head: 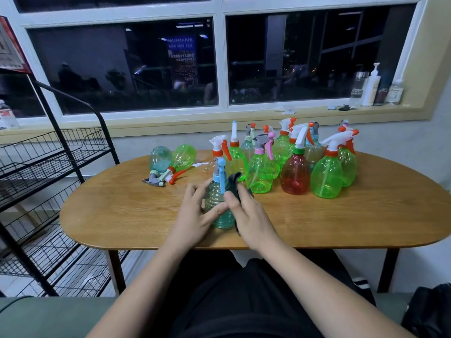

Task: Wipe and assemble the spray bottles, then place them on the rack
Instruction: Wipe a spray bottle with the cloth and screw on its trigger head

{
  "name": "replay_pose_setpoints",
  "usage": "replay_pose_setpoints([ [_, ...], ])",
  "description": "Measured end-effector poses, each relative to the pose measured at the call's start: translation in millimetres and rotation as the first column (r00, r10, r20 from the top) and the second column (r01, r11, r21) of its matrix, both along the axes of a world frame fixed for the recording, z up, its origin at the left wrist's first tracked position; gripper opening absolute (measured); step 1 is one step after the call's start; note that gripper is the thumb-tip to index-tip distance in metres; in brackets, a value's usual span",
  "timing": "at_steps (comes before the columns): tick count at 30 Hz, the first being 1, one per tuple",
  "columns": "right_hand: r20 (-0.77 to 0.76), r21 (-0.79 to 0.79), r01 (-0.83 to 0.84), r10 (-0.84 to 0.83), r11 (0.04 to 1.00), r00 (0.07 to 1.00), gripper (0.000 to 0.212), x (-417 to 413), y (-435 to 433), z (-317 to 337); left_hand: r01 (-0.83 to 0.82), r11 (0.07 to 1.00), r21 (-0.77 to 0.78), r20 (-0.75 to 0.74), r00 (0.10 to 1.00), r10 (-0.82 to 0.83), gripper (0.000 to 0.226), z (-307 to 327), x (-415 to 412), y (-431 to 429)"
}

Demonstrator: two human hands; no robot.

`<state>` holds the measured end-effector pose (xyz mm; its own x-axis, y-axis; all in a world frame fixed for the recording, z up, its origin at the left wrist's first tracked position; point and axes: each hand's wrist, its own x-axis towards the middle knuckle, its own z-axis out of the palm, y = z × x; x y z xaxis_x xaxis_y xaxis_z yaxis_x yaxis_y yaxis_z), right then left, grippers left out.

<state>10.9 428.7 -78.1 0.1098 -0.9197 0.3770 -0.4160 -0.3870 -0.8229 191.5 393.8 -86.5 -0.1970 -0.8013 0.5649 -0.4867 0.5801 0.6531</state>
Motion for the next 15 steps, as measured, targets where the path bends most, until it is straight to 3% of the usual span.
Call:
replay_pose_setpoints([
  [4,0.066,0.201,0.033,-0.048,0.979,0.997,0.073,-4,-3,7,-0.020,0.998,0.056,-0.032,0.999,0.022,0.089,0,4,-1],
  [6,0.062,0.171,0.040,-0.052,0.985,0.997,0.076,-3,-1,7,0.005,0.997,0.082,-0.071,0.997,0.001,0.080,0,6,0],
  [9,0.063,0.046,0.007,-0.010,0.999,0.998,0.056,0,4,2,0.075,0.990,0.121,-0.132,0.990,-0.059,0.068,5,2,8],
  [13,-0.043,-0.099,-0.004,0.000,0.995,0.999,0.086,-1,4,-6,0.090,0.988,0.129,-0.101,0.992,-0.077,0.060,5,0,8],
  [15,-0.088,-0.085,-0.019,0.012,0.996,0.996,0.092,1,2,-10,0.086,0.990,0.114,-0.075,0.994,-0.078,0.059,7,-1,10],
])
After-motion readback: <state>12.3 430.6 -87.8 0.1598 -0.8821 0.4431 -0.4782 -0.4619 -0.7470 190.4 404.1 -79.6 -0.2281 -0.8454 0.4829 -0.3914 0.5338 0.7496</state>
